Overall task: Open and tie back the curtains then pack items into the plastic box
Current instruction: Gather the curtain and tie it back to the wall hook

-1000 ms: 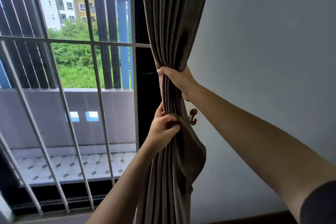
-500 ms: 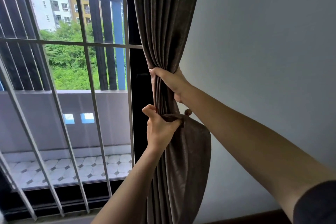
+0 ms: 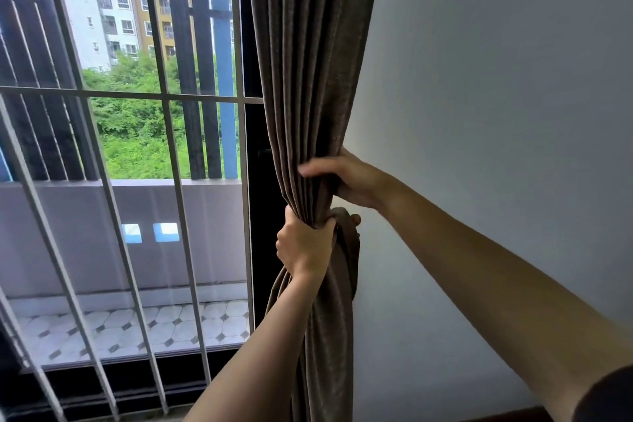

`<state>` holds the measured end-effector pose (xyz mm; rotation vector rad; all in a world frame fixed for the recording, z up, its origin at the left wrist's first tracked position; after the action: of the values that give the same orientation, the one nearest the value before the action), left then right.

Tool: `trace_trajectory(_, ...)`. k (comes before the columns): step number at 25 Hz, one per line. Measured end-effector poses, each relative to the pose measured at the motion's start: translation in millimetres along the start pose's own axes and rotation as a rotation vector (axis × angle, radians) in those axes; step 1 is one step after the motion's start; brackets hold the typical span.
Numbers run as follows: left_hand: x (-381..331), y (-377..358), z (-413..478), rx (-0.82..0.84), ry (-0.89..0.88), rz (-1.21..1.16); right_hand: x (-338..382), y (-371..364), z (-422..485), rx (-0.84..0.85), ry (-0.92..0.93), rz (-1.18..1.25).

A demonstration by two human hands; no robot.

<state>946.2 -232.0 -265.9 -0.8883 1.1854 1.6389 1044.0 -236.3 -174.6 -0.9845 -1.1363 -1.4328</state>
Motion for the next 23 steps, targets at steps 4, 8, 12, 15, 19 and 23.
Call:
trace_trajectory(4, 3.5, -4.8, 2.7, 0.014, -0.025, 0.000, -50.9, 47.8, -31.0, 0.040, -0.225, -0.703)
trace_trajectory(8, 3.3, -5.0, 5.4, 0.004, -0.031, -0.002, -82.1, 55.0, -37.8, 0.051, -0.208, -1.016)
trace_trajectory(12, 6.1, -7.9, 4.0, 0.021, -0.039, -0.016, -61.9, 57.2, -24.9, -0.174, 0.002, -0.983)
trace_trajectory(15, 7.4, -10.5, 7.1, 0.071, -0.058, -0.048, -68.4, 56.4, -30.4, -0.349, 0.008, -0.528)
trace_trajectory(19, 14.5, -12.3, -5.4, 0.306, -0.126, -0.379, -107.2, 23.8, -39.2, -0.194, -0.076, 0.075)
trace_trajectory(23, 31.8, -22.1, -2.1, 0.521, 0.043, -0.818, -104.0, 7.5, -53.5, -0.040, -0.087, -0.027)
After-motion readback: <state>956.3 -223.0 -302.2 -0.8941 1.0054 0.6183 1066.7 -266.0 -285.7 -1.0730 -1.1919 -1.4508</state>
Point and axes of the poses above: each hand's wrist, its own z-axis towards the middle knuckle, its own y-axis out of the back of the hand, x = y × z, the point moved 9 cm from there along z, towards the middle knuckle, and after that the axes turned 4 degrees about z, right-handed, at the moved point
